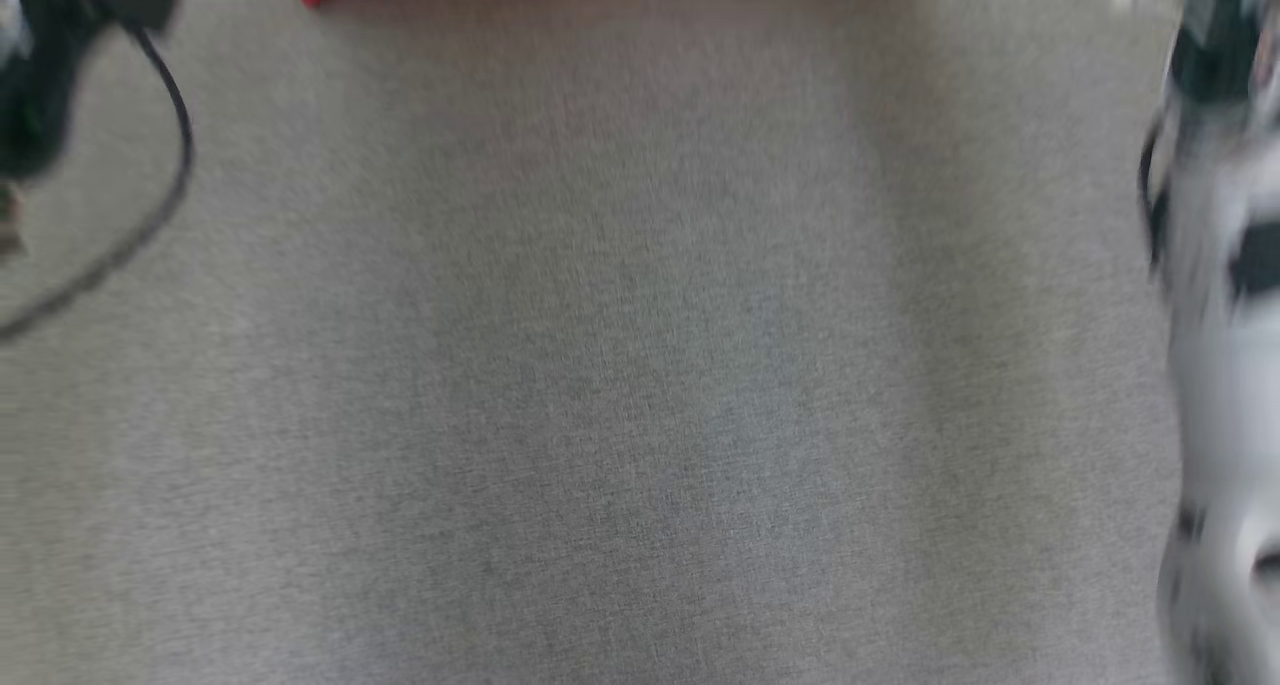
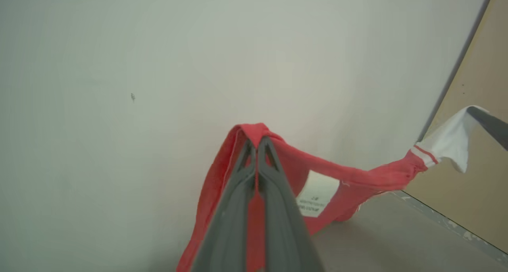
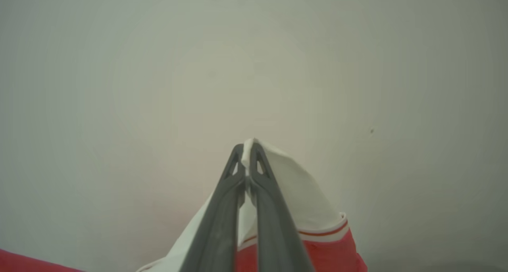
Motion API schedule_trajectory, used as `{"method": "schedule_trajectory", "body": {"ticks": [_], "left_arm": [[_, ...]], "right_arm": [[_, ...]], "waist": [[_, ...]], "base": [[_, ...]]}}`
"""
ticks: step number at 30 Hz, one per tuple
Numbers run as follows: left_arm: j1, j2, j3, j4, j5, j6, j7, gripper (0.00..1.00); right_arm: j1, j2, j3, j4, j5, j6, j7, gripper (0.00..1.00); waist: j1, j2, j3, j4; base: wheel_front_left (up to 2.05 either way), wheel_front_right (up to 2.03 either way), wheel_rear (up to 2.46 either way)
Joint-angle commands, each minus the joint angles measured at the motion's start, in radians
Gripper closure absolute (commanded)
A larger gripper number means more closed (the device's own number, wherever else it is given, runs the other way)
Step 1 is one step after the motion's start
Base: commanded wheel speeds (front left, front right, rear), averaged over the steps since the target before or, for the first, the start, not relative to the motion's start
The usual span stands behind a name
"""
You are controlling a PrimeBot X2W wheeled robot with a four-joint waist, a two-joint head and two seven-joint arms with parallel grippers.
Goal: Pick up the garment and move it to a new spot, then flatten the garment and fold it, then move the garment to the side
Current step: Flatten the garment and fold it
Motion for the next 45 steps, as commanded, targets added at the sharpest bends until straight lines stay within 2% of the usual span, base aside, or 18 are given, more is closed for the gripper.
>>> {"method": "schedule_trajectory", "body": {"ticks": [1,6,7,12,15,20,23,28,36,45], "left_arm": [[0.088,0.006,0.048,-0.041,0.012,0.010,-0.004,1.00],[0.374,-0.008,0.192,-0.172,0.056,0.054,-0.005,1.00],[0.374,-0.008,0.192,-0.172,0.056,0.054,-0.005,1.00],[0.649,-0.050,0.283,-0.266,0.123,0.088,-0.005,1.00],[0.797,-0.073,0.335,-0.307,0.164,0.101,-0.005,1.00],[1.042,-0.117,0.441,-0.309,0.215,0.114,-0.005,1.00],[1.212,-0.175,0.481,-0.299,0.243,0.100,-0.005,1.00],[1.383,-0.247,0.585,-0.294,0.292,0.102,-0.005,1.00],[1.557,-0.319,0.660,-0.255,0.378,0.079,-0.005,1.00],[1.631,-0.351,0.641,-0.206,0.441,0.061,-0.005,1.00]], "right_arm": [[0.128,-0.013,-0.011,-0.088,0.021,-0.002,0.017,1.00],[0.504,0.020,-0.085,-0.347,0.048,-0.002,0.089,1.00],[0.504,0.020,-0.085,-0.347,0.048,-0.002,0.089,1.00],[0.822,0.104,-0.194,-0.553,0.036,-0.002,0.154,1.00],[0.963,0.129,-0.224,-0.619,0.027,-0.002,0.181,1.00],[1.142,0.142,-0.250,-0.637,0.046,-0.002,0.175,1.00],[1.261,0.144,-0.248,-0.607,0.056,-0.002,0.161,1.00],[1.356,0.144,-0.250,-0.569,0.051,-0.002,0.146,1.00],[1.475,0.144,-0.226,-0.516,0.054,-0.002,0.146,1.00],[1.611,0.144,-0.207,-0.505,0.075,-0.002,0.148,1.00]], "waist": [[0.0002,0.0002,-0.085,0.020],[0.0002,0.0002,-0.139,0.049],[0.0002,0.0002,-0.139,0.049],[0.0002,0.0002,-0.175,0.074],[0.0002,0.0002,-0.192,0.075],[0.0002,0.0002,-0.225,0.081],[0.0002,0.0002,-0.252,0.088],[0.0002,0.0002,-0.285,0.097],[0.0002,0.0002,-0.326,0.127],[0.0002,0.0002,-0.355,0.150]], "base": [[0.00,0.00,0.00],[0.00,0.00,0.00],[0.00,0.00,0.00],[0.00,0.00,0.00],[0.00,0.00,0.00],[0.00,0.00,0.00],[0.00,0.00,0.00],[0.00,0.00,0.00],[0.00,0.00,0.00],[0.00,0.00,0.00]]}}
